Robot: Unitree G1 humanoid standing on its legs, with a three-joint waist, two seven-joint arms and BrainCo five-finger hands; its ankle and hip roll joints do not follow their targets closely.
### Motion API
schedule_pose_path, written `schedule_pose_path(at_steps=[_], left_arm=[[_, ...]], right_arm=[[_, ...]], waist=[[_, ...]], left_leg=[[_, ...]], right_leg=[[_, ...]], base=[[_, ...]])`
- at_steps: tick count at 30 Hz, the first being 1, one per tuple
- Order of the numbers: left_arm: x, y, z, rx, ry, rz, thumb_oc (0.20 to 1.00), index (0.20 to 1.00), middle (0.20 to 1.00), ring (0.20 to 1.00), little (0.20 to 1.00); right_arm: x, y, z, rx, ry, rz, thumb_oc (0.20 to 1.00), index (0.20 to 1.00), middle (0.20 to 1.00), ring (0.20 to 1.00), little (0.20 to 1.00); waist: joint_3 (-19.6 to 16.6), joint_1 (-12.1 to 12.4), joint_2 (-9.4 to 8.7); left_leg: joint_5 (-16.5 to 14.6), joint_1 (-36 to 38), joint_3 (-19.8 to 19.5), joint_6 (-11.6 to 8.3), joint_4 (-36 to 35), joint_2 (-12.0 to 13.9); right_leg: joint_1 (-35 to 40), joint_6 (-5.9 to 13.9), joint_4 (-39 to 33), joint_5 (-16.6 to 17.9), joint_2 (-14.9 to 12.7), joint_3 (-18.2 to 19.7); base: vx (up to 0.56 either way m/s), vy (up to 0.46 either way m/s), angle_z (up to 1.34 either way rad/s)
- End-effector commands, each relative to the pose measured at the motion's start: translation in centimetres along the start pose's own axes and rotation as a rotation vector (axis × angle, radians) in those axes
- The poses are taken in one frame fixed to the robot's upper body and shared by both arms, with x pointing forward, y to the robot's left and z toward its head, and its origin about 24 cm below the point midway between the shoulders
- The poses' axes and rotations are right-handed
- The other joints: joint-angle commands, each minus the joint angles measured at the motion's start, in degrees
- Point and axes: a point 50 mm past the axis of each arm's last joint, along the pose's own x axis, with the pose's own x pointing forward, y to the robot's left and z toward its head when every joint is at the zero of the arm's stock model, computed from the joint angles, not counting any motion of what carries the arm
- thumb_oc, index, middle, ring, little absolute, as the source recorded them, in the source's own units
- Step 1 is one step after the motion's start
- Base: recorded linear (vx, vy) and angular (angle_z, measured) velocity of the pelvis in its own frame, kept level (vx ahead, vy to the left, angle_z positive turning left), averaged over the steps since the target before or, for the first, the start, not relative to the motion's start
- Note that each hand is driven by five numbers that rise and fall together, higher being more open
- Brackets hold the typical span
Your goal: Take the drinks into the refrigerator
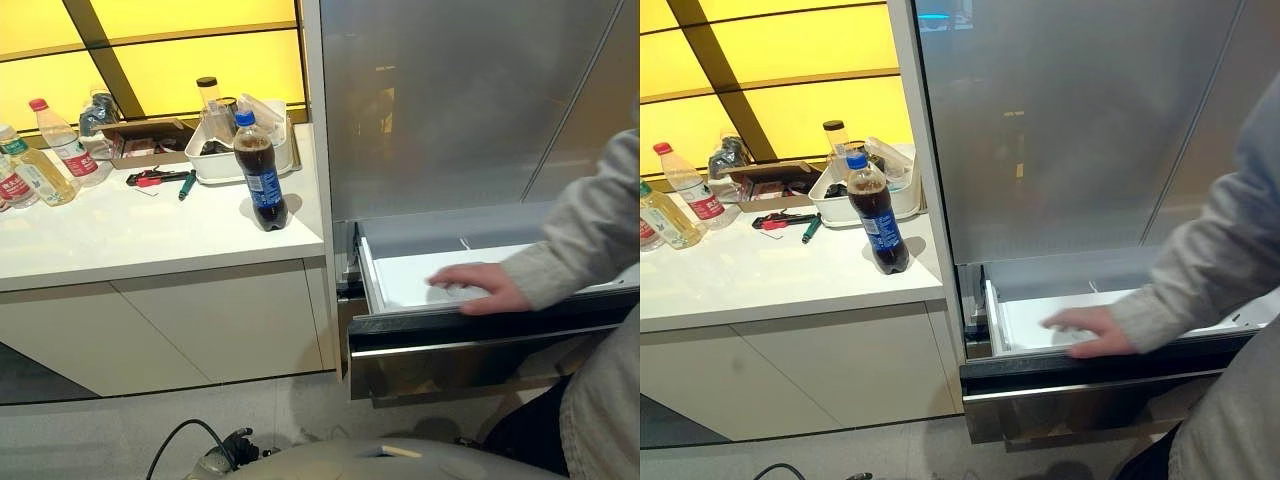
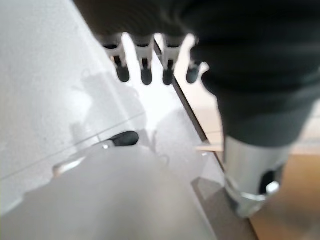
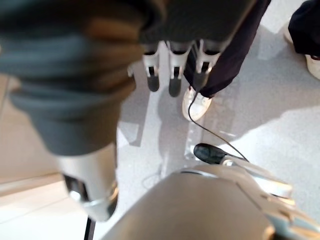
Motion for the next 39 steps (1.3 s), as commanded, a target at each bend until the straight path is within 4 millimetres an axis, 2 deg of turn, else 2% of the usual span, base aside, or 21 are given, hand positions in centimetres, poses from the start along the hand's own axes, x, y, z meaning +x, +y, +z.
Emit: schedule_pose_path(at_steps=[1, 12, 18, 20, 22, 24, 25, 26, 31, 33, 36, 38, 39], left_arm=[[0.3, -0.6, 1.7, -0.074, -0.024, -0.017, 1.000, 1.000, 1.000, 1.000, 1.000], [0.3, -0.4, 2.0, -0.128, -0.051, -0.002, 1.000, 1.000, 1.000, 1.000, 1.000], [-0.4, 1.7, 6.7, -0.315, -0.339, 0.038, 1.000, 1.000, 1.000, 1.000, 1.000], [-1.8, 2.6, 8.8, -0.331, -0.506, 0.011, 1.000, 1.000, 1.000, 1.000, 1.000], [-3.9, 3.8, 10.2, -0.376, -0.679, -0.020, 1.000, 1.000, 1.000, 1.000, 1.000], [-3.9, 3.8, 10.1, -0.377, -0.677, -0.020, 1.000, 1.000, 1.000, 1.000, 1.000], [-7.2, 5.3, 11.6, -0.465, -0.886, -0.101, 1.000, 1.000, 1.000, 1.000, 1.000], [-8.6, 5.7, 12.2, -0.485, -0.967, -0.130, 1.000, 1.000, 1.000, 1.000, 1.000], [-12.0, 6.1, 15.0, -0.477, -1.165, -0.167, 1.000, 1.000, 1.000, 1.000, 1.000], [-12.1, 6.1, 15.0, -0.477, -1.165, -0.167, 1.000, 1.000, 1.000, 1.000, 1.000], [-13.8, 6.4, 16.3, -0.472, -1.252, -0.151, 1.000, 1.000, 1.000, 1.000, 1.000], [-14.3, 6.4, 16.5, -0.462, -1.271, -0.157, 1.000, 1.000, 1.000, 1.000, 1.000], [-15.2, 6.7, 16.7, -0.445, -1.308, -0.169, 1.000, 1.000, 1.000, 1.000, 1.000]], right_arm=[[0.2, 0.2, 2.8, -0.038, -0.065, 0.002, 1.000, 1.000, 1.000, 1.000, 1.000], [0.2, 0.2, 2.9, -0.031, -0.070, -0.004, 1.000, 1.000, 1.000, 1.000, 1.000], [0.2, -0.8, 3.4, 0.000, -0.111, -0.037, 1.000, 1.000, 1.000, 1.000, 1.000], [0.1, -1.3, 3.4, 0.009, -0.131, -0.039, 1.000, 1.000, 1.000, 1.000, 1.000], [0.0, -1.7, 3.1, 0.010, -0.145, -0.035, 1.000, 1.000, 1.000, 1.000, 1.000], [0.0, -1.7, 3.1, 0.010, -0.144, -0.035, 1.000, 1.000, 1.000, 1.000, 1.000], [-0.1, -2.5, 2.9, 0.011, -0.148, -0.033, 1.000, 1.000, 1.000, 1.000, 1.000], [-0.1, -2.8, 2.9, 0.009, -0.149, -0.034, 1.000, 1.000, 1.000, 1.000, 1.000], [0.0, -2.6, 3.9, -0.004, -0.156, -0.022, 1.000, 1.000, 1.000, 1.000, 1.000], [0.0, -2.6, 3.9, -0.004, -0.156, -0.022, 1.000, 1.000, 1.000, 1.000, 1.000], [0.1, -1.8, 4.3, 0.001, -0.154, -0.014, 1.000, 1.000, 1.000, 1.000, 1.000], [0.1, -1.7, 4.3, 0.003, -0.154, -0.012, 1.000, 1.000, 1.000, 1.000, 1.000], [0.1, -1.5, 4.2, 0.006, -0.152, -0.011, 1.000, 1.000, 1.000, 1.000, 1.000]], waist=[[2.17, 0.49, -2.60], [2.41, 0.52, -2.56], [3.59, 0.84, -2.53], [4.11, 0.95, -2.49], [4.27, 1.14, -2.45], [4.22, 1.13, -2.47], [4.21, 1.55, -2.60], [4.06, 1.75, -2.60], [3.54, 2.27, -2.59], [3.55, 2.26, -2.60], [3.59, 2.31, -2.38], [3.67, 2.33, -2.35], [3.73, 2.32, -2.25]], left_leg=[[-9.45, 6.00, 2.43, 5.17, 0.42, -4.66], [-9.29, 5.82, 2.33, 5.16, 0.42, -4.69], [-8.91, 5.19, 1.85, 5.10, 0.42, -4.83], [-8.75, 4.91, 1.80, 5.12, 0.42, -4.87], [-8.64, 4.86, 1.80, 5.13, 0.42, -4.88], [-8.65, 4.89, 1.80, 5.13, 0.42, -4.87], [-8.49, 4.68, 1.66, 5.12, 0.42, -4.89], [-8.58, 4.65, 1.65, 5.12, 0.42, -4.89], [-8.65, 4.67, 1.51, 5.10, 0.42, -4.90], [-8.65, 4.68, 1.51, 5.10, 0.42, -4.90], [-8.86, 4.81, 1.48, 5.16, 0.42, -4.91], [-8.87, 4.86, 1.53, 5.17, 0.42, -4.88], [-8.93, 4.99, 1.56, 5.19, 0.42, -4.87]], right_leg=[[-2.95, 2.30, 0.77, 1.90, -1.60, 1.90], [-3.09, 2.33, 0.65, 2.09, -1.61, 1.95], [-3.55, 2.42, 0.71, 2.37, -1.74, 1.83], [-3.84, 2.49, 0.79, 2.54, -1.83, 1.76], [-3.89, 2.56, 0.79, 2.63, -1.87, 1.74], [-3.86, 2.56, 0.79, 2.62, -1.86, 1.74], [-3.94, 2.65, 0.71, 2.73, -1.96, 1.71], [-3.93, 2.71, 0.68, 2.72, -2.03, 1.75], [-3.80, 2.67, 0.67, 2.72, -2.21, 1.63], [-3.79, 2.67, 0.67, 2.72, -2.21, 1.62], [-3.75, 2.62, 0.71, 2.66, -2.30, 1.61], [-3.74, 2.61, 0.73, 2.63, -2.32, 1.61], [-3.66, 2.63, 0.72, 2.61, -2.33, 1.62]], base=[[0.00, 0.000, 0.00], [0.00, 0.000, 0.00], [-0.02, -0.001, 0.00], [-0.04, -0.001, 0.00], [0.00, 0.000, 0.00], [0.00, 0.000, 0.00], [0.00, 0.000, 0.00], [0.00, 0.000, 0.00], [0.00, -0.001, 0.02], [0.00, 0.000, 0.00], [0.00, 0.000, 0.00], [0.00, 0.000, 0.00], [0.00, 0.000, 0.00]])
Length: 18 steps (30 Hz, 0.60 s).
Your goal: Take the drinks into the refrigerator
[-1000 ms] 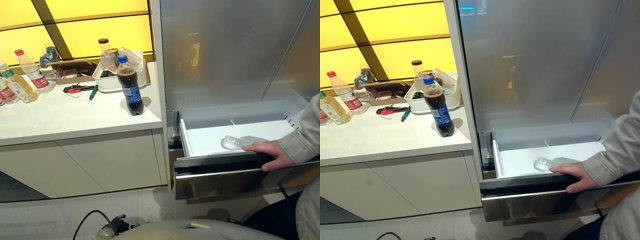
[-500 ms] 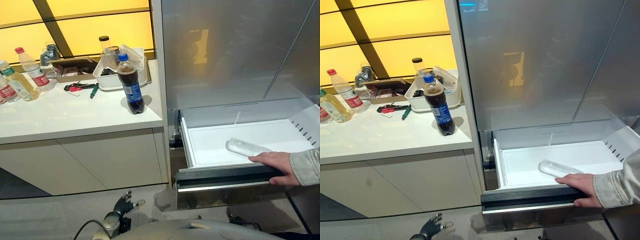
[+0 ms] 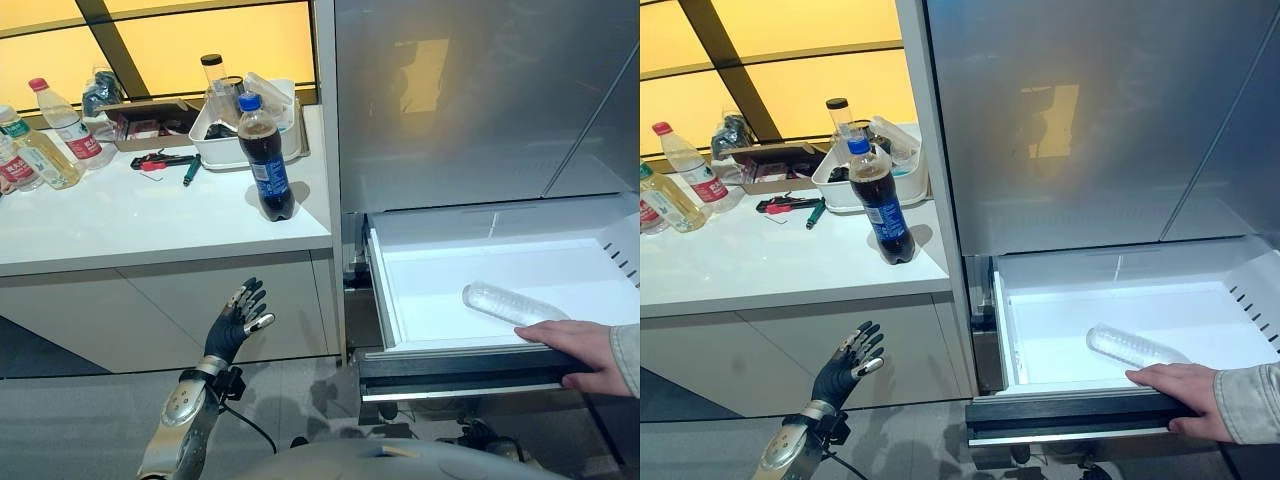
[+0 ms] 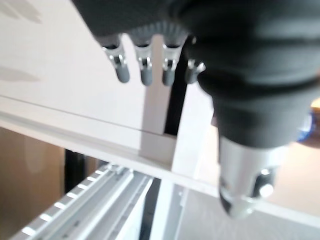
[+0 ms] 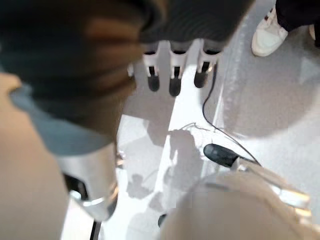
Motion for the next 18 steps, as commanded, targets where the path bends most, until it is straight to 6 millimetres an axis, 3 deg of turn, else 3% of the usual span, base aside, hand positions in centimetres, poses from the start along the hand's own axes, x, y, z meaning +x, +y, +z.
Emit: schedule_pose_path(at_steps=[1, 13, 14, 18], left_arm=[[0.7, -0.5, 5.1, 0.032, -0.218, -0.073, 1.000, 1.000, 1.000, 1.000, 1.000], [-0.1, -0.9, 11.1, 0.074, -0.480, -0.093, 1.000, 1.000, 1.000, 1.000, 1.000], [-0.3, -0.8, 12.3, 0.083, -0.534, -0.090, 1.000, 1.000, 1.000, 1.000, 1.000], [-0.3, -0.8, 13.2, 0.062, -0.586, -0.061, 1.000, 1.000, 1.000, 1.000, 1.000]], right_arm=[[0.4, -0.2, 2.5, 0.000, -0.047, -0.018, 1.000, 1.000, 1.000, 1.000, 1.000], [0.5, 0.7, 2.3, -0.014, -0.035, 0.014, 1.000, 1.000, 1.000, 1.000, 1.000], [0.4, 0.8, 2.2, -0.019, -0.030, 0.017, 1.000, 1.000, 1.000, 1.000, 1.000], [0.4, 1.0, 2.2, -0.033, -0.028, 0.026, 1.000, 1.000, 1.000, 1.000, 1.000]], waist=[[0.44, 0.58, -2.63], [0.32, 0.86, -2.38], [0.27, 0.91, -2.35], [0.32, 0.92, -2.38]], left_leg=[[-9.01, 5.01, 1.87, 5.32, 0.42, -4.47], [-9.20, 5.31, 1.88, 5.14, 0.42, -4.37], [-9.24, 5.36, 1.85, 5.12, 0.42, -4.42], [-9.26, 5.51, 1.82, 5.12, 0.42, -4.42]], right_leg=[[-3.77, 2.33, 0.65, 2.75, -2.00, 1.78], [-3.25, 2.30, 0.39, 2.69, -2.11, 1.48], [-3.16, 2.25, 0.37, 2.63, -2.08, 1.52], [-2.90, 2.20, 0.37, 2.59, -2.09, 1.45]], base=[[0.00, 0.000, 0.00], [0.00, 0.000, 0.00], [0.00, 0.000, 0.00], [0.00, 0.000, 0.00]])
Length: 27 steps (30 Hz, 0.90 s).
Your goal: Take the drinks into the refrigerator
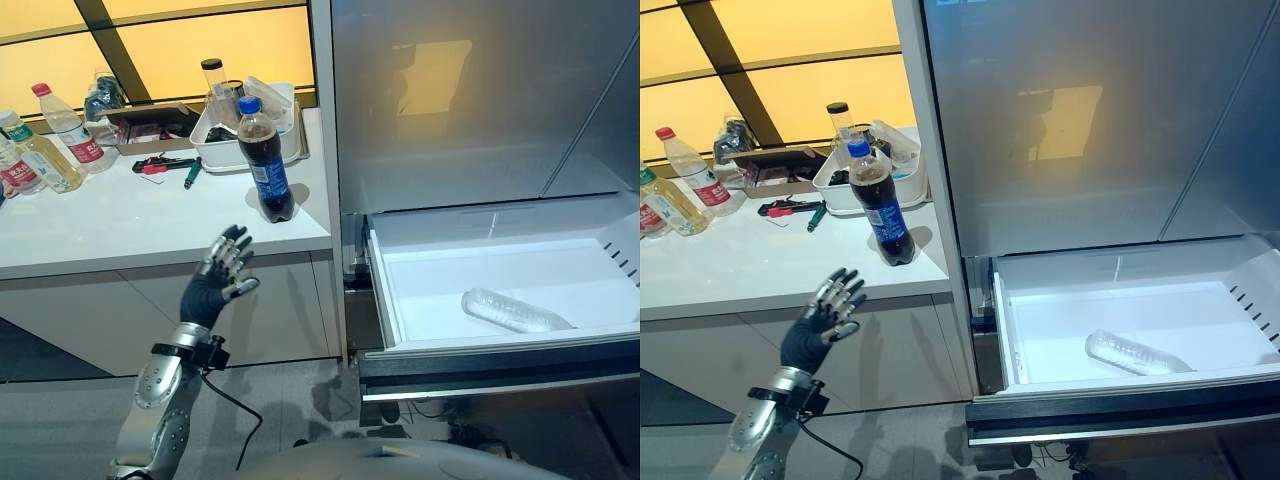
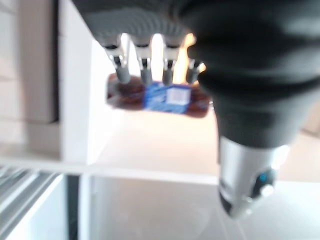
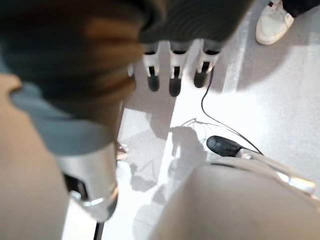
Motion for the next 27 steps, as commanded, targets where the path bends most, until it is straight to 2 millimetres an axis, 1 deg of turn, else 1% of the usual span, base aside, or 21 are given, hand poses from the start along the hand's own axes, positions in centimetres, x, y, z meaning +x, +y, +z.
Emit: schedule_pose_path(at_steps=[1, 6, 8, 10, 11, 12, 13, 14, 15, 19, 22, 23, 24, 25, 26, 27], left_arm=[[1.6, -0.1, 4.2, -0.006, -0.238, 0.002, 1.000, 1.000, 1.000, 1.000, 1.000], [3.1, 0.4, 5.2, -0.009, -0.315, 0.093, 1.000, 1.000, 1.000, 1.000, 1.000], [3.9, 0.7, 5.6, 0.029, -0.329, 0.124, 1.000, 1.000, 1.000, 1.000, 1.000], [4.7, 1.0, 5.5, 0.048, -0.323, 0.137, 1.000, 1.000, 1.000, 1.000, 1.000], [4.7, 1.0, 5.5, 0.048, -0.323, 0.136, 1.000, 1.000, 1.000, 1.000, 1.000], [5.8, 1.3, 5.4, 0.096, -0.302, 0.142, 1.000, 1.000, 1.000, 1.000, 1.000], [5.8, 1.3, 5.4, 0.096, -0.302, 0.142, 1.000, 1.000, 1.000, 1.000, 1.000], [6.5, 1.6, 5.2, 0.123, -0.285, 0.152, 1.000, 1.000, 1.000, 1.000, 1.000], [7.5, 1.7, 5.4, 0.194, -0.270, 0.144, 1.000, 1.000, 1.000, 1.000, 1.000], [9.1, 2.2, 3.8, 0.212, -0.174, 0.157, 1.000, 1.000, 1.000, 1.000, 1.000], [10.4, 2.4, 3.0, 0.236, -0.122, 0.167, 1.000, 1.000, 1.000, 1.000, 1.000], [10.4, 2.4, 3.0, 0.236, -0.122, 0.167, 1.000, 1.000, 1.000, 1.000, 1.000], [11.4, 2.3, 2.8, 0.259, -0.094, 0.168, 1.000, 1.000, 1.000, 1.000, 1.000], [11.8, 2.3, 2.7, 0.276, -0.089, 0.170, 1.000, 1.000, 1.000, 1.000, 1.000], [12.2, 2.2, 2.3, 0.262, -0.071, 0.175, 1.000, 1.000, 1.000, 1.000, 1.000], [12.2, 2.1, 2.3, 0.262, -0.071, 0.175, 1.000, 1.000, 1.000, 1.000, 1.000]], right_arm=[[0.4, 0.3, 2.2, -0.039, -0.033, 0.009, 1.000, 1.000, 1.000, 1.000, 1.000], [0.4, 0.7, 2.1, -0.059, -0.030, 0.013, 1.000, 1.000, 1.000, 1.000, 1.000], [0.4, 0.8, 2.0, -0.066, -0.028, 0.014, 1.000, 1.000, 1.000, 1.000, 1.000], [0.4, 0.8, 2.0, -0.074, -0.030, 0.012, 1.000, 1.000, 1.000, 1.000, 1.000], [0.4, 0.8, 2.0, -0.074, -0.030, 0.012, 1.000, 1.000, 1.000, 1.000, 1.000], [0.4, 0.8, 2.0, -0.082, -0.029, 0.013, 1.000, 1.000, 1.000, 1.000, 1.000], [0.4, 0.8, 2.0, -0.082, -0.029, 0.013, 1.000, 1.000, 1.000, 1.000, 1.000], [0.4, 0.8, 2.1, -0.088, -0.029, 0.012, 1.000, 1.000, 1.000, 1.000, 1.000], [0.4, 0.9, 2.2, -0.092, -0.033, 0.015, 1.000, 1.000, 1.000, 1.000, 1.000], [0.4, 1.0, 2.0, -0.106, -0.029, 0.019, 1.000, 1.000, 1.000, 1.000, 1.000], [0.3, 1.1, 1.7, -0.111, -0.022, 0.016, 1.000, 1.000, 1.000, 1.000, 1.000], [0.3, 1.1, 1.7, -0.111, -0.022, 0.016, 1.000, 1.000, 1.000, 1.000, 1.000], [0.3, 1.1, 1.6, -0.113, -0.022, 0.015, 1.000, 1.000, 1.000, 1.000, 1.000], [0.3, 1.2, 1.4, -0.113, -0.021, 0.014, 1.000, 1.000, 1.000, 1.000, 1.000], [0.2, 1.2, 1.4, -0.116, -0.021, 0.014, 1.000, 1.000, 1.000, 1.000, 1.000], [0.3, 1.2, 1.4, -0.115, -0.021, 0.013, 1.000, 1.000, 1.000, 1.000, 1.000]], waist=[[0.85, 0.76, -3.11], [0.74, 0.36, -3.04], [0.61, 0.09, -2.97], [0.45, -0.17, -2.89], [0.48, -0.16, -2.90], [0.29, -0.53, -2.80], [0.30, -0.52, -2.80], [0.23, -0.76, -2.73], [0.18, -1.12, -2.64], [0.01, -2.03, -2.42], [-0.04, -2.72, -2.31], [-0.03, -2.71, -2.31], [-0.13, -3.22, -2.30], [-0.17, -3.45, -2.28], [-0.18, -3.66, -2.29], [-0.16, -3.63, -2.28]], left_leg=[[-9.37, 5.38, 1.82, 5.22, 0.41, -4.44], [-9.47, 5.61, 1.80, 5.16, 0.41, -4.34], [-9.53, 5.73, 1.80, 5.14, 0.41, -4.33], [-9.61, 5.86, 1.88, 5.13, 0.41, -4.28], [-9.61, 5.87, 1.88, 5.13, 0.41, -4.28], [-9.64, 5.99, 2.04, 5.07, 0.41, -4.22], [-9.64, 5.99, 2.04, 5.07, 0.41, -4.22], [-9.62, 5.99, 2.15, 5.01, 0.41, -4.19], [-9.56, 6.03, 2.23, 4.96, 0.41, -4.20], [-9.60, 6.19, 2.60, 4.93, 0.41, -4.16], [-9.58, 6.31, 2.86, 4.93, 0.41, -4.15], [-9.58, 6.31, 2.87, 4.93, 0.41, -4.15], [-9.59, 6.27, 3.03, 4.92, 0.41, -4.12], [-9.60, 6.25, 3.10, 4.92, 0.41, -4.12], [-9.59, 6.24, 3.15, 4.92, 0.41, -4.11], [-9.60, 6.24, 3.15, 4.92, 0.41, -4.11]], right_leg=[[-3.05, 2.16, 0.37, 2.57, -2.10, 1.42], [-2.72, 2.07, 0.44, 2.34, -2.07, 1.25], [-2.55, 2.06, 0.46, 2.26, -2.02, 1.21], [-2.46, 2.05, 0.44, 2.24, -1.99, 1.21], [-2.45, 2.05, 0.44, 2.24, -1.99, 1.21], [-2.33, 2.10, 0.39, 2.24, -1.94, 1.18], [-2.33, 2.10, 0.39, 2.24, -1.95, 1.18], [-2.29, 2.11, 0.39, 2.23, -1.94, 1.19], [-2.33, 2.14, 0.43, 2.22, -1.90, 1.38], [-2.43, 2.24, 0.41, 2.35, -1.86, 1.63], [-2.48, 2.34, 0.41, 2.43, -1.83, 1.93], [-2.48, 2.34, 0.41, 2.43, -1.83, 1.93], [-2.50, 2.42, 0.36, 2.47, -1.82, 2.13], [-2.56, 2.46, 0.36, 2.48, -1.80, 2.22], [-2.60, 2.48, 0.36, 2.52, -1.82, 2.26], [-2.60, 2.48, 0.36, 2.52, -1.82, 2.26]], base=[[0.00, 0.000, 0.00], [0.00, 0.000, 0.00], [0.00, 0.000, 0.00], [0.00, 0.000, 0.00], [0.00, 0.000, 0.00], [0.00, 0.000, 0.00], [0.00, 0.000, 0.00], [0.00, 0.000, 0.00], [0.00, 0.000, 0.00], [0.00, 0.000, 0.00], [0.00, 0.000, 0.00], [0.00, 0.000, 0.00], [0.00, 0.000, 0.00], [0.00, 0.000, 0.00], [0.00, 0.000, 0.00], [0.01, 0.000, -0.04]])
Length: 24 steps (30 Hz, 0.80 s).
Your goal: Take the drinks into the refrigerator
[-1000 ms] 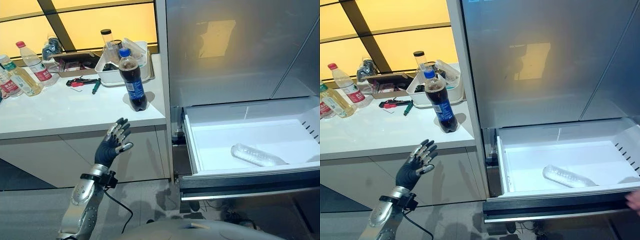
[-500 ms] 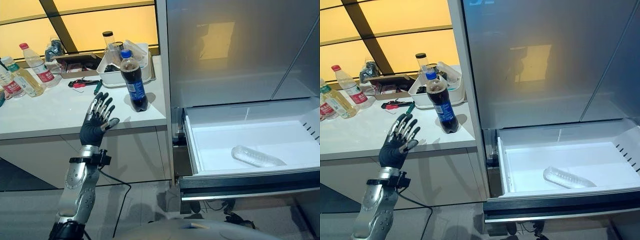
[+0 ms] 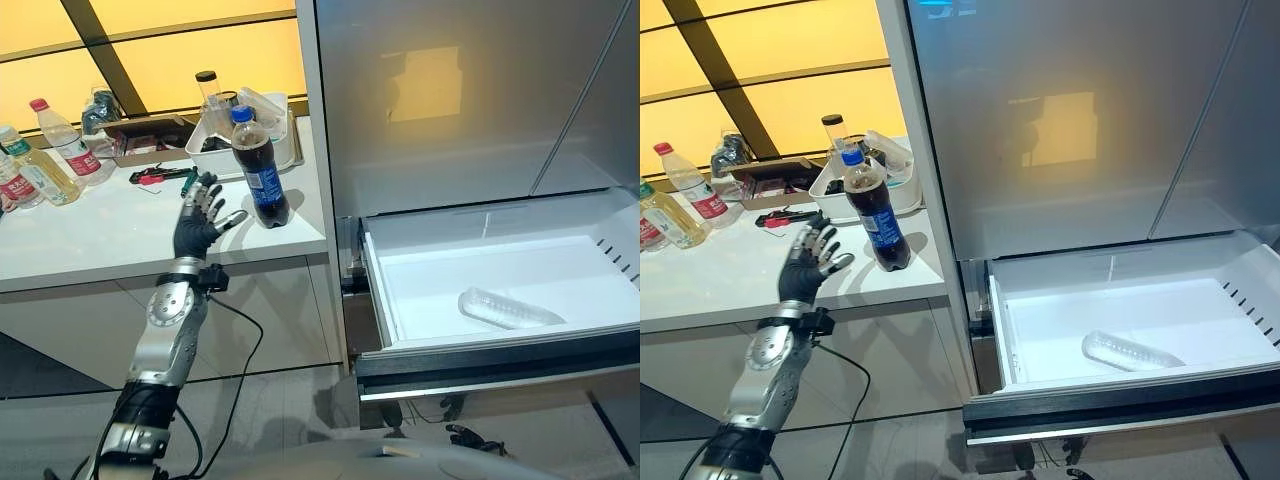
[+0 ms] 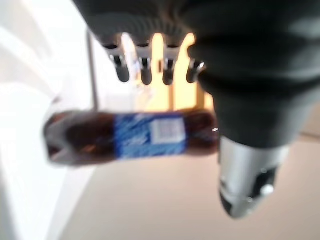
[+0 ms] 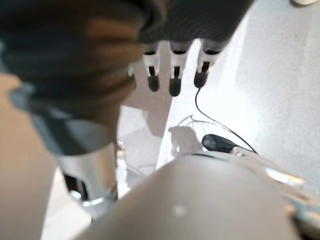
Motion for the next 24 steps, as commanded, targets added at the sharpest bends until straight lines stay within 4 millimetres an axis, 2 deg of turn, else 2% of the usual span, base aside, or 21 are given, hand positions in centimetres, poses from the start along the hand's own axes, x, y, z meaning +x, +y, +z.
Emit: schedule_pose_path(at_steps=[1, 7, 13, 18, 21, 24], left_arm=[[3.5, -0.1, 4.4, 0.088, -0.152, 0.004, 1.000, 1.000, 1.000, 1.000, 1.000], [4.6, -1.1, 3.7, 0.090, -0.106, -0.003, 1.000, 1.000, 1.000, 1.000, 1.000], [5.9, -1.5, 4.2, 0.094, -0.092, -0.004, 1.000, 1.000, 1.000, 1.000, 1.000], [8.4, -3.3, 6.1, 0.143, -0.108, -0.031, 1.000, 1.000, 1.000, 1.000, 1.000], [9.5, -4.3, 6.6, 0.155, -0.096, -0.036, 1.000, 1.000, 1.000, 1.000, 1.000], [9.9, -5.0, 7.1, 0.149, -0.103, -0.039, 1.000, 1.000, 1.000, 1.000, 1.000]], right_arm=[[0.2, 0.6, 2.0, -0.055, -0.050, 0.006, 1.000, 1.000, 1.000, 1.000, 1.000], [0.2, 0.6, 1.7, -0.047, -0.045, -0.002, 1.000, 1.000, 1.000, 1.000, 1.000], [0.2, 0.6, 1.6, -0.045, -0.048, -0.009, 1.000, 1.000, 1.000, 1.000, 1.000], [0.1, 0.5, 1.6, -0.044, -0.050, -0.016, 1.000, 1.000, 1.000, 1.000, 1.000], [0.2, 0.4, 1.7, -0.033, -0.051, -0.021, 1.000, 1.000, 1.000, 1.000, 1.000], [0.2, 0.2, 1.9, -0.021, -0.057, -0.028, 1.000, 1.000, 1.000, 1.000, 1.000]], waist=[[0.68, -0.43, -2.77], [0.57, -1.28, -2.65], [0.59, -1.97, -2.50], [0.62, -3.10, -2.24], [0.89, -3.67, -2.05], [1.08, -4.11, -1.79]], left_leg=[[-9.64, 5.45, 3.24, 4.91, 0.44, -4.18], [-9.75, 5.38, 3.90, 4.94, 0.44, -4.18], [-9.82, 5.47, 4.53, 4.92, 0.44, -4.03], [-9.62, 5.30, 4.98, 4.79, 0.44, -3.94], [-9.42, 5.07, 5.27, 4.73, 0.44, -3.90], [-9.28, 4.70, 5.61, 4.68, 0.44, -3.86]], right_leg=[[-3.41, 2.61, 0.36, 2.58, -1.87, 2.29], [-3.70, 2.81, 0.27, 2.73, -1.83, 2.96], [-3.95, 2.86, 0.27, 2.79, -1.64, 3.64], [-4.42, 2.95, 0.27, 3.04, -1.43, 4.19], [-4.81, 2.96, 0.27, 3.20, -1.24, 4.42], [-5.35, 3.03, 0.27, 3.39, -1.18, 4.80]], base=[[0.01, -0.001, -0.04], [0.01, 0.000, -0.07], [0.01, -0.004, -0.04], [0.00, -0.012, -0.05], [-0.01, -0.020, -0.11], [-0.02, -0.021, -0.10]])
